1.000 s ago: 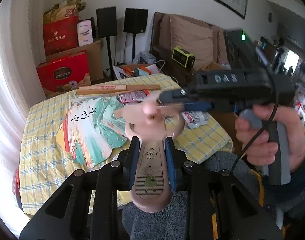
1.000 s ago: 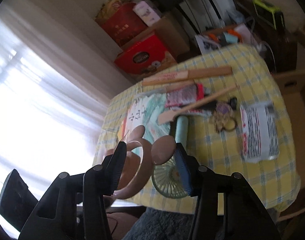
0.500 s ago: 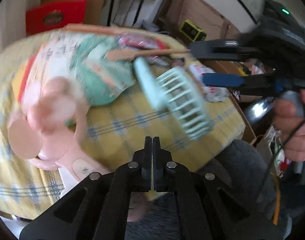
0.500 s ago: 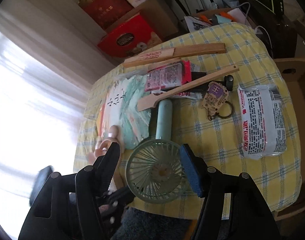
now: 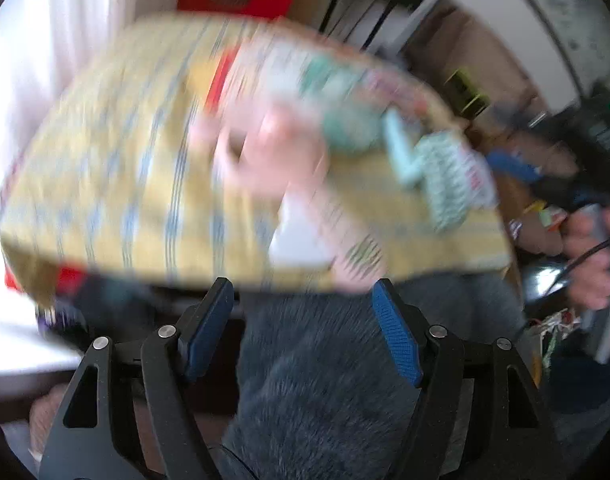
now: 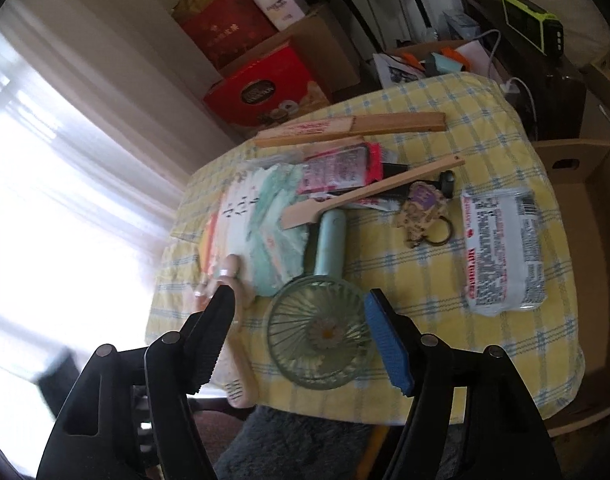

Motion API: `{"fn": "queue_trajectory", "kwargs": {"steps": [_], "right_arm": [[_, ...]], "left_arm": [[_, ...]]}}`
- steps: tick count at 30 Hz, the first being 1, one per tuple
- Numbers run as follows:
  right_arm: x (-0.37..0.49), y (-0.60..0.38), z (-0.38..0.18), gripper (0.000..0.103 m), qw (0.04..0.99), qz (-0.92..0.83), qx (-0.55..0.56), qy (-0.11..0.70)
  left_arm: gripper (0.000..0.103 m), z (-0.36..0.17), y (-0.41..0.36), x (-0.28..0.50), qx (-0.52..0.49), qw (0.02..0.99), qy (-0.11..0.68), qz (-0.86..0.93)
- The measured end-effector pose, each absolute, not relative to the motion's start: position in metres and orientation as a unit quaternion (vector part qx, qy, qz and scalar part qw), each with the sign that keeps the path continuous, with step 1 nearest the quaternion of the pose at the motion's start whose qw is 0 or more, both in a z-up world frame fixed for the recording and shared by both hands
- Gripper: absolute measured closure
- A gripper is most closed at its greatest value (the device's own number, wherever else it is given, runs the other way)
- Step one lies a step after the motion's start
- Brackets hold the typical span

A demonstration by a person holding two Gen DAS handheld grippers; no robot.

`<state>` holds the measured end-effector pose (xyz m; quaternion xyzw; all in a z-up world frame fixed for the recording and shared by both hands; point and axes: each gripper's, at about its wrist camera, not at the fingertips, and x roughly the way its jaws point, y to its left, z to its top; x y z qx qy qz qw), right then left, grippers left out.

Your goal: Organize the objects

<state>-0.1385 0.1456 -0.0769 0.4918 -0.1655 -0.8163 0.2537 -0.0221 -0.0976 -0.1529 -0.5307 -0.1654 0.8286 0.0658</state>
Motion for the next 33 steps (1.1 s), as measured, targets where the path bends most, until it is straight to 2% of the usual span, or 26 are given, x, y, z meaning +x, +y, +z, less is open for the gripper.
{"fn": "queue_trajectory", "kwargs": {"steps": [5,9,17,23,25,33], "right_arm": [[-0.132,0.134,-0.071,0.033,0.259,-0.819,0.487,-0.158],[-0.125,0.136,-0.061,0.032,0.256,-0.827,0.478,-0.150],[-0.123,0.156,-0.053,0.028,0.247,-0.831,0.464,-0.182],[-0.124,0.156,-0.054,0.027,0.253,-0.828,0.464,-0.187],[-0.124,0.157,-0.056,0.027,0.252,-0.828,0.466,-0.187],[-0.123,0.162,-0.055,0.027,0.249,-0.828,0.466,-0.187]], "left_arm": [[0.032,-0.162,-0.077,-0.030,-0.540,0.034,-0.176,0.822],[0.028,-0.152,-0.062,-0.043,-0.518,-0.004,-0.137,0.844],[0.026,-0.161,-0.045,-0.057,-0.517,-0.048,-0.123,0.846],[0.022,-0.166,-0.030,-0.064,-0.513,-0.069,-0.057,0.854],[0.030,-0.165,-0.033,-0.065,-0.510,-0.059,-0.060,0.856],[0.038,-0.160,-0.056,-0.051,-0.497,0.021,-0.073,0.864]]}}
